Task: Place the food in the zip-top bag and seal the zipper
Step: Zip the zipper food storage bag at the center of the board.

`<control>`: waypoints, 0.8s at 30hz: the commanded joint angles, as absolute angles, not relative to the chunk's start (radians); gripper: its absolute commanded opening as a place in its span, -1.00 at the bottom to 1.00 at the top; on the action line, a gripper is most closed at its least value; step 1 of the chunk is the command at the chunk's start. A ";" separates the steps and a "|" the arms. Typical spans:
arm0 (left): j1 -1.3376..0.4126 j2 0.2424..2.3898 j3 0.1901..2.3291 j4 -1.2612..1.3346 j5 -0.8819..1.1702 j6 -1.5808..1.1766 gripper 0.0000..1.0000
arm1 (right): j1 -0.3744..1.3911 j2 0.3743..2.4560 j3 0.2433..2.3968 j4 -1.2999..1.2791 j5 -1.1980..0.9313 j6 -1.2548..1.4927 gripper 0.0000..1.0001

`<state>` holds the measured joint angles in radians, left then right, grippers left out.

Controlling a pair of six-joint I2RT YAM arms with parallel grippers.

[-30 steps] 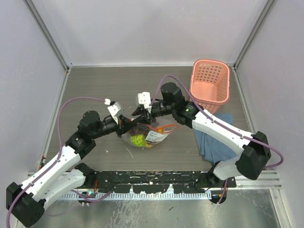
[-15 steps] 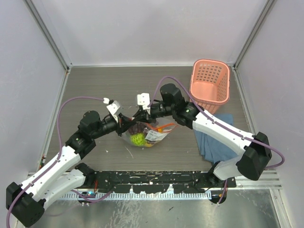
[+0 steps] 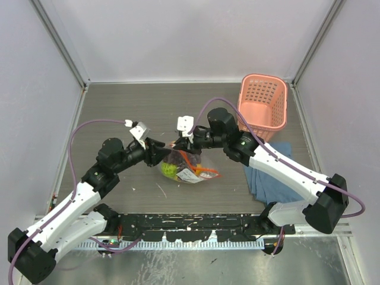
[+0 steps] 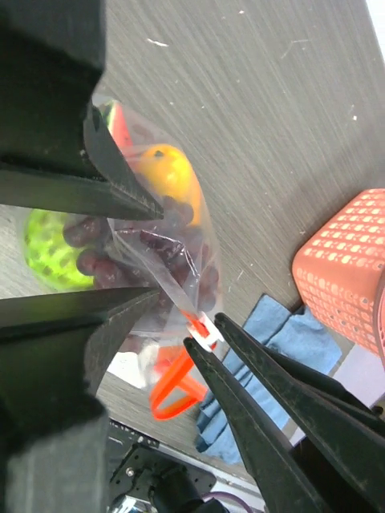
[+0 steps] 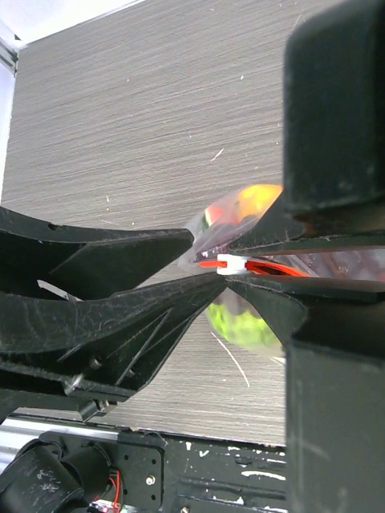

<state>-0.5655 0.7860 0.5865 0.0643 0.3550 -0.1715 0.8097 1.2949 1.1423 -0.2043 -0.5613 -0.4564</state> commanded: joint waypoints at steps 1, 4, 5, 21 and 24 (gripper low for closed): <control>-0.556 0.785 0.607 0.181 0.452 -0.162 -0.09 | 0.808 1.266 1.181 -0.183 -0.558 -0.441 -0.99; -0.555 0.795 0.620 0.184 0.507 -0.135 0.08 | 0.808 1.274 1.199 -0.191 -0.567 -0.456 -0.99; -0.556 0.804 0.625 0.183 0.517 -0.126 0.11 | 0.808 1.275 1.205 -0.195 -0.570 -0.461 -0.99; -0.549 0.971 0.765 0.099 0.743 0.038 0.08 | 0.809 1.284 1.257 -0.293 -0.637 -0.537 -0.99; -0.549 0.998 0.778 0.092 0.782 0.041 -0.14 | 0.809 1.286 1.259 -0.292 -0.642 -0.537 -0.99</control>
